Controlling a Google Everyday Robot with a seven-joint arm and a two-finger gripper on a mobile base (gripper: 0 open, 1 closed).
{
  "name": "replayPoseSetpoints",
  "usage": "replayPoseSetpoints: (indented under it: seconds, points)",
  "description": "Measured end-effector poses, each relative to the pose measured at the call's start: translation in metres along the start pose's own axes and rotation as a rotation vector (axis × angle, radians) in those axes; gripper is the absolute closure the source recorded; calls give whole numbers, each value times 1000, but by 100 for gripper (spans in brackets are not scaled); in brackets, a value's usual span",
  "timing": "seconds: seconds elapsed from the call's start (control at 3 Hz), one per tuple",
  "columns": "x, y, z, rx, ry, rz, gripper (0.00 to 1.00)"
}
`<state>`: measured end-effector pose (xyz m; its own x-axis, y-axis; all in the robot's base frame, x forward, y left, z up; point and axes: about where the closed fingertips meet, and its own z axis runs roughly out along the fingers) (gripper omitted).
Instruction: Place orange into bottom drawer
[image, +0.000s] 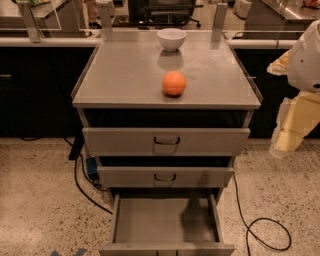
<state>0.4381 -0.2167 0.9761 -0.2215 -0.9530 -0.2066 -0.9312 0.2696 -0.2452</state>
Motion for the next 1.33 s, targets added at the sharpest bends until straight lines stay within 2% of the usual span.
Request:
replayPoseSetpoints:
  seconds: [0.33, 0.67, 1.0, 1.33]
  points:
    - [0, 0, 0, 0, 0, 0, 0]
    - [-15, -25, 8, 15, -24, -36, 0]
    - [-40, -67, 28, 8, -53, -87, 0]
    - [-69, -99, 52, -15, -90, -120, 0]
